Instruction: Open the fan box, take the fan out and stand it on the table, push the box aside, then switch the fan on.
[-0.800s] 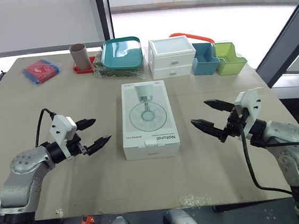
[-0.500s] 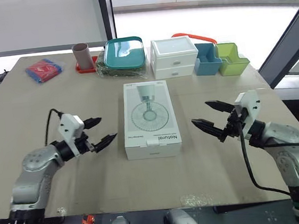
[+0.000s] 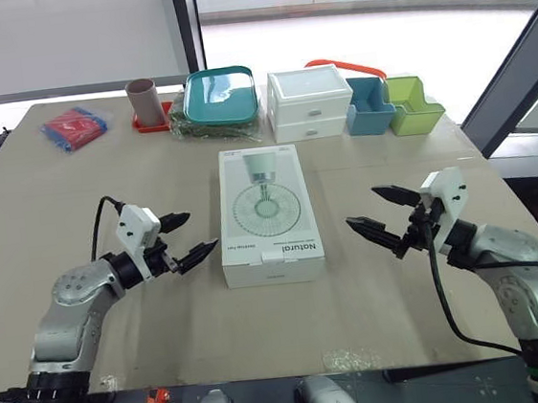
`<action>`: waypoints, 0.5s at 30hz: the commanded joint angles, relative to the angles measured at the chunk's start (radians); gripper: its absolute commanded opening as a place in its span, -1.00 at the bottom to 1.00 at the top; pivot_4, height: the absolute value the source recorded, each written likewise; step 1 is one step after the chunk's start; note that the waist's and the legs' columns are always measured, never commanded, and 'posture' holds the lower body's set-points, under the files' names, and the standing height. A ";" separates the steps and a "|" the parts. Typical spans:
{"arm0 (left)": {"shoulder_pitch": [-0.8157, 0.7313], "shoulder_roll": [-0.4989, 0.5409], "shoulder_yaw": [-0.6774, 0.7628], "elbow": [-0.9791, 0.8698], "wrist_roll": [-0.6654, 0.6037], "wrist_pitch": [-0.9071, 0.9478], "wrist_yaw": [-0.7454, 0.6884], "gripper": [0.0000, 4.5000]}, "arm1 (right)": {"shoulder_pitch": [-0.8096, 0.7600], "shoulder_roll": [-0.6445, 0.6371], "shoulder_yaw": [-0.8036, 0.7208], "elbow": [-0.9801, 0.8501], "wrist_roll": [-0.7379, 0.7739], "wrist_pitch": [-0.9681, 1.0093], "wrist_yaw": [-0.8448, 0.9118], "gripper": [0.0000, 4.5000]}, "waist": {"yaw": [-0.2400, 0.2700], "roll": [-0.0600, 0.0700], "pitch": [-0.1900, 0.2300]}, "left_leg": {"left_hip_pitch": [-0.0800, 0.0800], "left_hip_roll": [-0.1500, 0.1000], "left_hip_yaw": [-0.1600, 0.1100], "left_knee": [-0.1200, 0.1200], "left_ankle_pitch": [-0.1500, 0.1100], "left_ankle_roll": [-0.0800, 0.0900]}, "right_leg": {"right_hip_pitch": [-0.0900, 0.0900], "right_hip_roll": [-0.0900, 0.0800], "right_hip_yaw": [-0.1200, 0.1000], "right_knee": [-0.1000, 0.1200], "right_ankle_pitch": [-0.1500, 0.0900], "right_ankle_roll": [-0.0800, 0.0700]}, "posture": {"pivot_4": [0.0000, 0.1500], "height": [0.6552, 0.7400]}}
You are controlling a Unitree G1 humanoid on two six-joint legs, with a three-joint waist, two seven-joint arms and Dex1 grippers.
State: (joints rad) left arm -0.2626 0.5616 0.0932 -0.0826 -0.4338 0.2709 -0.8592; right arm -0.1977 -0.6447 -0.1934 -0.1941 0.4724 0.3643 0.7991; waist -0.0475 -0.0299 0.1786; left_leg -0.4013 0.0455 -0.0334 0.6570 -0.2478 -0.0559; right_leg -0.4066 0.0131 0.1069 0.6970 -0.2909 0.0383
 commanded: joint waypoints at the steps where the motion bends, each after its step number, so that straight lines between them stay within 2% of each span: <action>1: -0.011 0.016 0.057 0.038 -0.011 -0.014 0.006 0.99 | -0.033 0.016 0.008 0.063 -0.052 -0.041 -0.040 1.00 | 0.000 0.000 0.000 | 0.000 0.000 0.000 0.000 0.000 0.000 | 0.000 0.000 0.000 0.000 0.000 0.000 | 1.00 1.00; 2: -0.009 0.016 0.059 0.042 -0.012 -0.015 0.004 0.99 | -0.039 0.019 0.007 0.080 -0.062 -0.047 -0.048 1.00 | 0.000 0.000 0.000 | 0.000 0.000 0.000 0.000 0.000 0.000 | 0.000 0.000 0.000 0.000 0.000 0.000 | 1.00 1.00; 3: -0.008 0.015 0.062 0.044 -0.017 -0.008 0.003 0.77 | -0.046 0.023 0.004 0.097 -0.065 -0.047 -0.057 1.00 | 0.000 0.000 0.000 | 0.000 0.000 0.000 0.000 0.000 0.000 | 0.000 0.000 0.000 0.000 0.000 0.000 | 1.00 1.00; 4: -0.007 0.014 0.063 0.046 -0.019 -0.007 -0.001 0.75 | -0.053 0.028 0.001 0.112 -0.070 -0.047 -0.069 1.00 | 0.000 0.000 0.000 | 0.000 0.000 0.000 0.000 0.000 0.000 | 0.000 0.000 0.000 0.000 0.000 0.000 | 1.00 1.00; 5: -0.010 0.011 0.061 0.051 -0.015 -0.011 0.002 0.56 | -0.062 0.032 -0.001 0.127 -0.080 -0.055 -0.082 0.89 | 0.000 0.000 0.000 | 0.000 0.000 0.000 0.000 0.000 0.000 | 0.000 0.000 0.000 0.000 0.000 0.000 | 1.00 1.00; 6: -0.015 0.010 0.053 0.064 0.004 -0.018 0.011 0.50 | -0.076 0.037 -0.001 0.147 -0.093 -0.054 -0.106 0.83 | 0.000 0.000 0.000 | 0.000 0.000 0.000 0.000 0.000 0.000 | 0.000 0.000 0.000 0.000 0.000 0.000 | 1.00 1.00; 7: -0.021 0.010 0.046 0.079 0.023 -0.032 0.018 0.30 | -0.087 0.041 0.000 0.166 -0.105 -0.058 -0.123 0.64 | 0.000 0.000 0.000 | 0.000 0.000 0.000 0.000 0.000 0.000 | 0.000 0.000 0.000 0.000 0.000 0.000 | 1.00 1.00; 8: -0.029 0.007 0.038 0.101 0.046 -0.047 0.031 0.30 | -0.095 0.046 0.005 0.176 -0.109 -0.062 -0.126 0.64 | 0.000 0.000 0.000 | 0.000 0.000 0.000 0.000 0.000 0.000 | 0.000 0.000 0.000 0.000 0.000 0.000 | 1.00 1.00; 12: -0.061 -0.023 0.002 0.138 0.062 -0.055 0.038 -0.26 | -0.120 0.077 0.049 0.174 -0.105 -0.071 -0.102 -0.05 | 0.000 0.000 0.000 | 0.000 0.000 0.000 0.000 0.000 0.000 | 0.000 0.000 0.000 0.000 0.000 0.000 | 1.00 1.00; 15: -0.089 -0.060 -0.053 0.165 0.093 -0.081 0.017 -0.79 | -0.146 0.108 0.103 0.190 -0.130 -0.085 -0.093 -0.61 | 0.000 0.000 0.000 | 0.000 0.000 0.000 0.000 0.000 0.000 | 0.000 0.000 0.000 0.000 0.000 0.000 | 1.00 1.00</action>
State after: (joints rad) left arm -0.3166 0.5244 0.0821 0.0720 -0.3670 0.2324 -0.8243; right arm -0.3066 -0.5565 -0.1237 0.0029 0.3587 0.3083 0.6969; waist -0.0473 -0.0298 0.1786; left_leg -0.4013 0.0453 -0.0332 0.6570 -0.2477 -0.0560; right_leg -0.4068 0.0127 0.1069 0.6971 -0.2908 0.0382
